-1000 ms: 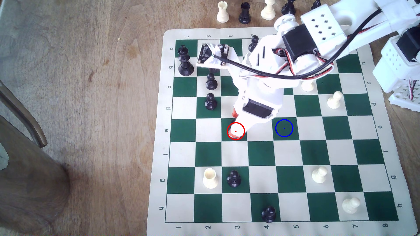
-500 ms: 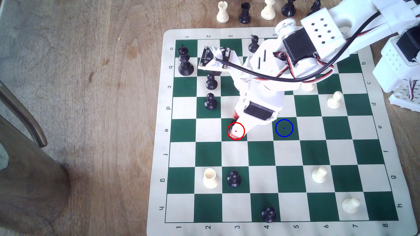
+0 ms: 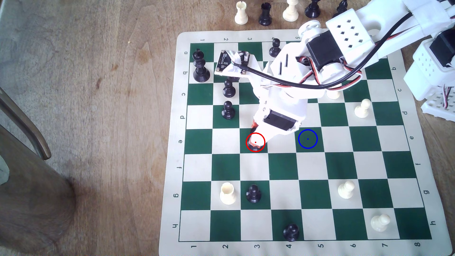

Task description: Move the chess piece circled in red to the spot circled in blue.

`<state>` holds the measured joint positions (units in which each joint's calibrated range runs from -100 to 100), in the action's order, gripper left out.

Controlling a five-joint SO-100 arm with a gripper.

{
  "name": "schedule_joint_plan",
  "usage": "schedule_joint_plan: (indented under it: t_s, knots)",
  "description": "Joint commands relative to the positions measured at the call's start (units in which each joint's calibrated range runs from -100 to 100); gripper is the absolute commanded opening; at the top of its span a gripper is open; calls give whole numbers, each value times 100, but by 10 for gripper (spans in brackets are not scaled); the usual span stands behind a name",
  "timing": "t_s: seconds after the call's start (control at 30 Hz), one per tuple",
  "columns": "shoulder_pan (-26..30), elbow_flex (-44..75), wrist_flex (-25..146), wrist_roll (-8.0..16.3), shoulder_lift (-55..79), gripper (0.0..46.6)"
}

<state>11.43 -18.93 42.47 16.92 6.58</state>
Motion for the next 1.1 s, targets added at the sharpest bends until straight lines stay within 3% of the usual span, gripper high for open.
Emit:
schedule_joint_plan:
  t_s: [0.0,0.17,0.33,0.53,0.67,0.8,1.07]
  knots:
    - [58,71,-70,29,-131,61]
    - [65,71,-86,49,-174,2]
    - [42,180,-86,49,-352,2]
    - [-5,1785,962,10,-420,2]
    - [26,1848,1281,10,-904,1]
    - [26,1449,1584,10,-1515,1]
    - [42,-890,1347,0,-3145,1]
